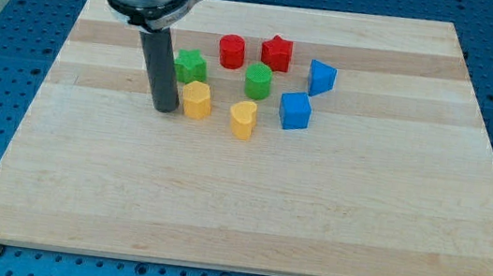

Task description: Slightly push the green star to the left of the green circle

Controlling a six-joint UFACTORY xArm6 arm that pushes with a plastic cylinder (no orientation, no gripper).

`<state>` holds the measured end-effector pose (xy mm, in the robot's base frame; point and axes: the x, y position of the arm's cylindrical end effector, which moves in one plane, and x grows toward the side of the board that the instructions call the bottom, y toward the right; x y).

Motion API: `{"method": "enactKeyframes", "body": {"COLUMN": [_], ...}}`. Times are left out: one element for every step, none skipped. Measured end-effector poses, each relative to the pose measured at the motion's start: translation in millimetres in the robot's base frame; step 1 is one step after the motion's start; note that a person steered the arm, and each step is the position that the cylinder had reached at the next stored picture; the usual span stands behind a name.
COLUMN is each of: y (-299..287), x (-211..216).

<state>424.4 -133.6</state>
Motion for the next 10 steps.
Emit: {"method": "enactKeyframes", "body": {"y": [-20,-27,-27,-27,-27,-26,-25,-14,8,15], "x": [-10,-36,-61,-75,-97,-114,-111,-100,-94,-94]}}
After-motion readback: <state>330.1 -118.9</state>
